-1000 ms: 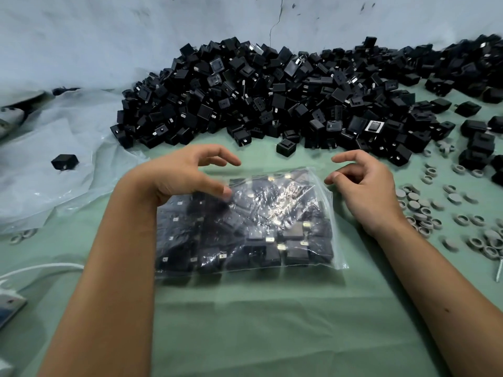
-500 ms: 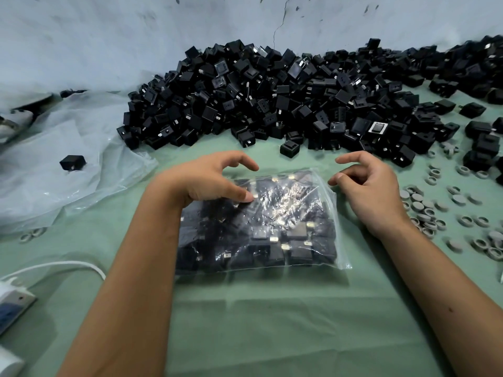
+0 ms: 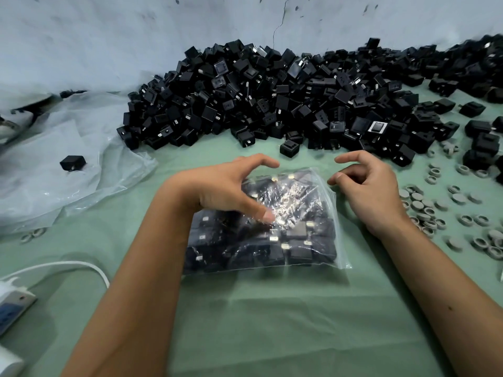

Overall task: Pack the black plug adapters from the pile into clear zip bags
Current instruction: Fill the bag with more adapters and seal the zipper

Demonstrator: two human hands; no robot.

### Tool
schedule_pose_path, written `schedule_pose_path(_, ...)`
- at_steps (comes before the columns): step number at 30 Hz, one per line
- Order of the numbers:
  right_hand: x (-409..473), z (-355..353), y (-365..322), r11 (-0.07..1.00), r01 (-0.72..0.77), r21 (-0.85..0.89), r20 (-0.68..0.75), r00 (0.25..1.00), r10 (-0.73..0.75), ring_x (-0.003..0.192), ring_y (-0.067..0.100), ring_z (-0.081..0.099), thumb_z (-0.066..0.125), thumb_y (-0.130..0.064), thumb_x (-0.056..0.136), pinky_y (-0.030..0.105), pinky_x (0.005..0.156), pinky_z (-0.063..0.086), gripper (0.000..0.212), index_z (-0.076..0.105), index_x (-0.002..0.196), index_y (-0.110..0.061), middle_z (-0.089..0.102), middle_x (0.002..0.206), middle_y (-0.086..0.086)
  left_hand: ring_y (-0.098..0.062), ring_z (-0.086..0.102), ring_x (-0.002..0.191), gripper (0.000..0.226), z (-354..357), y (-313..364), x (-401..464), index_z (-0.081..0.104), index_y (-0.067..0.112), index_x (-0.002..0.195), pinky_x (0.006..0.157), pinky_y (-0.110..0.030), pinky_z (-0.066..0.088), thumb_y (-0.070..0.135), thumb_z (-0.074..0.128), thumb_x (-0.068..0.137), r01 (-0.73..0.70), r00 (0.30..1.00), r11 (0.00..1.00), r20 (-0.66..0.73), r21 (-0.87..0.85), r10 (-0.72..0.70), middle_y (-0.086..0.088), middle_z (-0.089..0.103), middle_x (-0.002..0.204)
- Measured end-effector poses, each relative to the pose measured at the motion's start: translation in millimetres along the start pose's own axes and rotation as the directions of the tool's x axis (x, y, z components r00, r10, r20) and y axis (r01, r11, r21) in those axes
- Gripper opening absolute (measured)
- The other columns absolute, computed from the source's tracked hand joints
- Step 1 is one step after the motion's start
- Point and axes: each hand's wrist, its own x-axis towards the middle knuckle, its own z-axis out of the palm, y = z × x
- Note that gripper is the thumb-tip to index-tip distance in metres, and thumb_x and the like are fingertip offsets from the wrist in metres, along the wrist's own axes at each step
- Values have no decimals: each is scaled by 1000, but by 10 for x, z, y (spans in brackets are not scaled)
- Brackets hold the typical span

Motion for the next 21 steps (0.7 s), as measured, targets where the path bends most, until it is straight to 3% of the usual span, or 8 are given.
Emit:
schedule_pose_path(2,0,0,-5,1000,-1,2,0,1000,1,83,6,74,66,-12,95,35,85,58,24,65,110,-31,78,83,-13,-24,29,149,98,10,22,48,31,50,149,120,-48,29,44,90,71,26,997,1000,-71,-7,-27,9,24,163)
schedule_pose_path(6,2,-3,-2,1000,-1,6,2,1000,1,83,7,75,65,-13,95,39,89,59,24,65,110,-31,78,83,-13,-25,28,148,102,-11,2,110,28,47,150,120,-50,29,41,91,70,64,996,998,-62,2,-64,5,24,164)
schedule_pose_path(10,4,0,-3,1000,0,10,3,1000,0,83,6,75,65,-13,95,42,91,60,24,65,110,-32,78,83,-13,-21,42,135,75,0,-32,201,41,42,144,109,-41,35,39,84,82,48,972,988,-221,-146,-80,1,34,160)
schedule_pose_path(12,2,1,-5,1000,-3,11,4,1000,3,84,7,75,65,-13,95,44,90,60,24,65,110,-33,78,84,-13,-21,44,127,72,19,-46,248,43,38,143,101,-39,35,32,84,83,72,956,984,-270,-165,-115,-2,38,157)
schedule_pose_path(17,-1,1,-13,1000,-12,14,9,1000,12,84,7,75,65,-13,96,45,92,59,25,65,111,-32,78,84,-12,-18,43,125,70,5,-10,268,49,41,137,100,-37,33,30,87,79,60,957,982,-269,-180,-108,-1,41,154)
schedule_pose_path(21,0,-2,-11,1000,-9,13,5,1000,9,83,6,75,65,-12,96,43,91,59,24,65,112,-31,78,83,-13,-16,37,134,88,71,123,284,42,47,142,109,-39,31,38,92,70,27,985,997,-166,-70,-39,7,33,157)
